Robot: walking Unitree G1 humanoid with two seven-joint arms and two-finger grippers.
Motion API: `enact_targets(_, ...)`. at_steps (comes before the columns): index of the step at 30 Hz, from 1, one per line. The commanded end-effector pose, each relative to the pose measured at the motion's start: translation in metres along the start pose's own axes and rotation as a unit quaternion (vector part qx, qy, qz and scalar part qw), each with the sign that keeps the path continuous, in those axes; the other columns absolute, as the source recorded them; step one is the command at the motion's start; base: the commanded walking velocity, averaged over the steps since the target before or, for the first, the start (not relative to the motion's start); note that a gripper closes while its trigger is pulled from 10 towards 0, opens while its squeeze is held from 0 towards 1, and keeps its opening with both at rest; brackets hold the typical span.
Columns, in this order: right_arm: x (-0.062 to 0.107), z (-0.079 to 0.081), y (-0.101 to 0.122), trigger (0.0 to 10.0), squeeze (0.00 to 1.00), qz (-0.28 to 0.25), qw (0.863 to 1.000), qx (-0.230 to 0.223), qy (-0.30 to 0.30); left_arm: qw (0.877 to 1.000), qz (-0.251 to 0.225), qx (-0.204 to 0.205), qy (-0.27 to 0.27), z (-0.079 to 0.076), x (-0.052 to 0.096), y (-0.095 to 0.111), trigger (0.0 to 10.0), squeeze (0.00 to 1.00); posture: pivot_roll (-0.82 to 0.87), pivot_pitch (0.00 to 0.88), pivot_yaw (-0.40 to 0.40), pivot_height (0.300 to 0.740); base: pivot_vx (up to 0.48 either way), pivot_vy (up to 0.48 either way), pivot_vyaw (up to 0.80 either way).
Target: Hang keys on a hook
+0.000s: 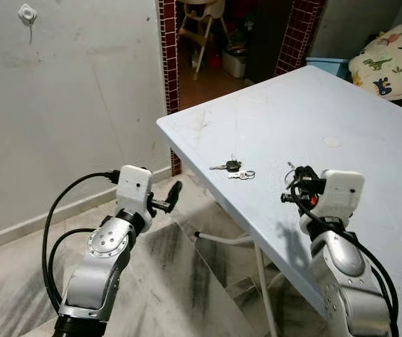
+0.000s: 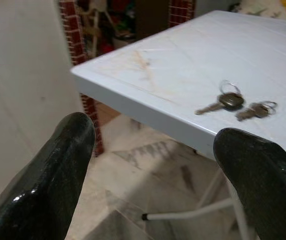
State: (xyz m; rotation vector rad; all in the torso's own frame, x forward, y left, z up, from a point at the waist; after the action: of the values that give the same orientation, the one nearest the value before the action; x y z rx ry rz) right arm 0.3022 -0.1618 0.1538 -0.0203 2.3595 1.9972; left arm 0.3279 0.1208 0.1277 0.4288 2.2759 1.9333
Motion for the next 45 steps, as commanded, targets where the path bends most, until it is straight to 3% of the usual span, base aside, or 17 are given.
enact_targets(1,0.005,0.002,0.007,10.0,0.00,-0.006,1.000,-0.005,0.007,1.000,-0.022,0.001,0.019,0.008,0.003,0.009,10.0,0.00,0.04,0.000,-0.023,0.740,0.000,0.000,0.00)
enact_targets(5,0.012,0.003,0.005,10.0,0.00,0.012,1.000,-0.016,0.002,0.999,-0.021,-0.006,0.044,0.016,-0.002,0.009,10.0,0.00,0.03,0.000,-0.019,0.740,0.000,0.000,0.00)
enact_targets(28,0.010,0.008,0.009,10.0,0.00,0.026,0.999,-0.024,0.005,0.998,-0.004,0.011,0.054,0.017,-0.005,0.004,10.0,0.00,0.04,0.000,-0.006,0.740,0.000,0.000,0.00)
enact_targets(45,0.003,0.002,0.009,10.0,0.00,0.024,1.000,-0.014,-0.004,0.998,0.000,0.013,0.060,0.021,-0.006,0.005,10.0,0.00,0.05,0.000,-0.005,0.740,0.000,0.364,0.00)
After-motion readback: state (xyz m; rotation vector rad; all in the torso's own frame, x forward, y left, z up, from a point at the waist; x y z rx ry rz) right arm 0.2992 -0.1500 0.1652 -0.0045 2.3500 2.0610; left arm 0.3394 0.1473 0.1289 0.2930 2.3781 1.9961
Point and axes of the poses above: a point about 5 cm out from each wrist's last joint towards the gripper, its own x axis pointing back from the gripper into the wrist, its own y axis along the axis of the wrist's last joint, z = x × y, the point moved 4 cm from there along -x, pointing out of the wrist towards the gripper, and after that the axes turned 12 degrees about x, right-handed, at the moved point
